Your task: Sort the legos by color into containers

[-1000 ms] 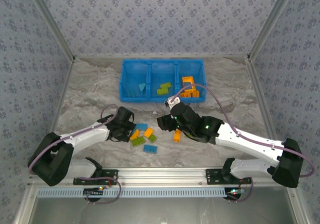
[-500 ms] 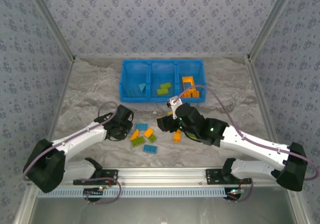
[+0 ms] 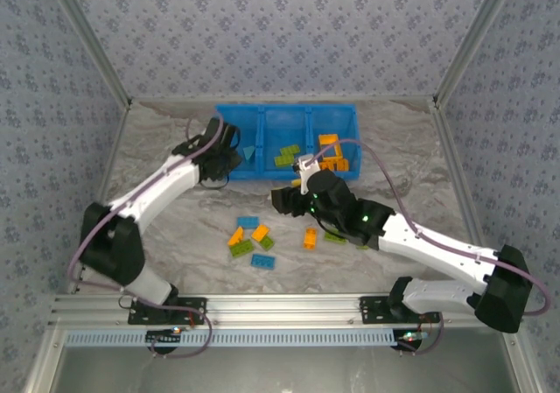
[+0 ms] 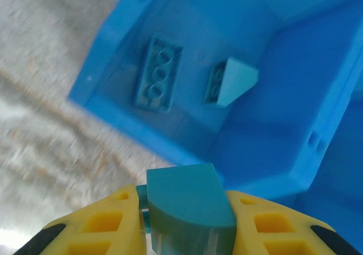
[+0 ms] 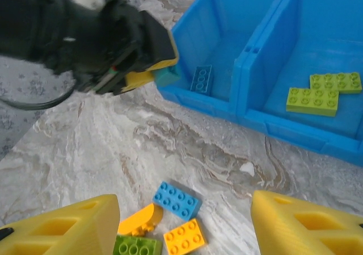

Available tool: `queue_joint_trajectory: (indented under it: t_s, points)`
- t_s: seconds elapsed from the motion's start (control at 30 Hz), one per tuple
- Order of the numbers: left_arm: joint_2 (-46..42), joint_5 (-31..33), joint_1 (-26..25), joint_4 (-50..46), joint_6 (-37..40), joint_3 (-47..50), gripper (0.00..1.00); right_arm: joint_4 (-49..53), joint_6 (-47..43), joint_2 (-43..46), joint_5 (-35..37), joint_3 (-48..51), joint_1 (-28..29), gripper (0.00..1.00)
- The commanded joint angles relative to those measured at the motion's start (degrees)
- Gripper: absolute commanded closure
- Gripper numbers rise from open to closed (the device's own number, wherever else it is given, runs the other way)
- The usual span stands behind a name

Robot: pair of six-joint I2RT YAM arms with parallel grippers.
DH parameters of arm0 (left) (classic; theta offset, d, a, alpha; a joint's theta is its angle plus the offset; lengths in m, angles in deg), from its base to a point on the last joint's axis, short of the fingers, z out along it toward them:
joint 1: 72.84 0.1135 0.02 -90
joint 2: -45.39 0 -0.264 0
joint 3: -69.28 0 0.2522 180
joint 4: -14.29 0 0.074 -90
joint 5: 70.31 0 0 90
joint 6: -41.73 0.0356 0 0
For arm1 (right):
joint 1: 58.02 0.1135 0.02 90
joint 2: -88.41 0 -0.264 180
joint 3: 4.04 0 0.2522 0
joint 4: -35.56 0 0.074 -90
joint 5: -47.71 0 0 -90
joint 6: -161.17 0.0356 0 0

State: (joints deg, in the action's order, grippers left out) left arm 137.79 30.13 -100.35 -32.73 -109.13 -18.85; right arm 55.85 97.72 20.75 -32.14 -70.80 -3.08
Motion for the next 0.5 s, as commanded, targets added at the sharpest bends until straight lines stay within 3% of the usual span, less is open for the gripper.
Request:
queue_joint_trajectory:
  t_s: [0.0, 0.27, 0.47]
  points:
    - [6.92, -2.08, 1.38, -4.0, 8.98, -8.09, 0.72, -2.91, 1.04, -1.73, 2.24, -4.15, -0.48, 0.35]
    - [20.83, -2.12, 2.39, -8.56, 11.18, -20.43, 0.7, -2.52, 2.26, -2.35, 1.82, -5.21, -0.68, 0.35]
    - [25.96, -2.31, 2.59, -8.95, 11.29, -22.56, 0.68, -1.87, 2.73, -1.95, 1.53, -4.58, -0.69, 0.35]
